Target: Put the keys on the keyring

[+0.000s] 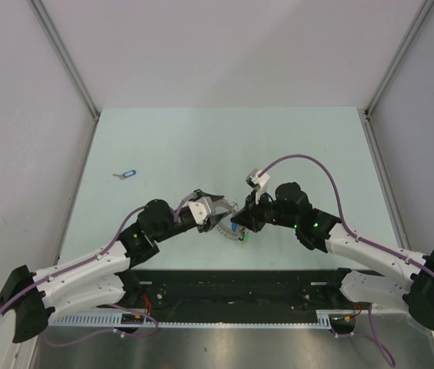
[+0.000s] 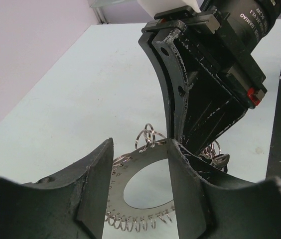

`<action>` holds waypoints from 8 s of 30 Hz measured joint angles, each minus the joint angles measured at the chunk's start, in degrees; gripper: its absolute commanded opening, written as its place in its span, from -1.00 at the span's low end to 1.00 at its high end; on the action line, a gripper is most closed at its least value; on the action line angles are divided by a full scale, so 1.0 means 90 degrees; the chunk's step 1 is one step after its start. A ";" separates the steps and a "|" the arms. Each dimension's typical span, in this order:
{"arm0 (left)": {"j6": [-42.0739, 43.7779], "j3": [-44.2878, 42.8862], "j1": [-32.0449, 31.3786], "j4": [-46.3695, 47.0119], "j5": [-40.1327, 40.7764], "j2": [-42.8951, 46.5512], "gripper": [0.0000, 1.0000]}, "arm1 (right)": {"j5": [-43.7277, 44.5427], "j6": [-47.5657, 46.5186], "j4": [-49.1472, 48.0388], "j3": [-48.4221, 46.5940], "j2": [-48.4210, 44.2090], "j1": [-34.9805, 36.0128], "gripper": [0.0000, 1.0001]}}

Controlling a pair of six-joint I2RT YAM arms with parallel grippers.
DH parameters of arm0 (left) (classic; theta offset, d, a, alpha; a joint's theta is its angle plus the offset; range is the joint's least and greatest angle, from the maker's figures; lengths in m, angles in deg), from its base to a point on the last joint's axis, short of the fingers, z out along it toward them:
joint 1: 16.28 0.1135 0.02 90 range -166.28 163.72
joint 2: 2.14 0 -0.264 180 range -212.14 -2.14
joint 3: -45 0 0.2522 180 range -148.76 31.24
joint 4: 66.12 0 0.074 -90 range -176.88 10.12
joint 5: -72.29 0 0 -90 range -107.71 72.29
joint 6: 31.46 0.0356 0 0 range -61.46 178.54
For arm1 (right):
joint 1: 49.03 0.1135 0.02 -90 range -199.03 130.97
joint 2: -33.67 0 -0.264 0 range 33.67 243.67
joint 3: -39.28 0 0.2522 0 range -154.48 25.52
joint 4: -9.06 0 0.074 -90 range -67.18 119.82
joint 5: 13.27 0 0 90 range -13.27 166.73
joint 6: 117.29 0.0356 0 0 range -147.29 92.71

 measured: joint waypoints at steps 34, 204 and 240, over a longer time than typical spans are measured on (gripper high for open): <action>-0.1285 -0.1804 0.2062 -0.3500 0.1979 0.0542 0.68 | -0.0323 0.2042 0.0058 0.0529 0.2433 -0.2429 0.30; -0.3298 -0.3145 0.6144 -0.3104 0.3075 -0.4597 -0.02 | -0.0131 -0.3111 0.2072 -0.1766 0.0197 -0.0039 -1.00; -0.3109 -0.4920 0.6156 -0.4075 0.3660 -0.6861 -0.95 | -0.0250 -0.3106 0.2030 -0.1664 0.0197 -0.0129 -1.00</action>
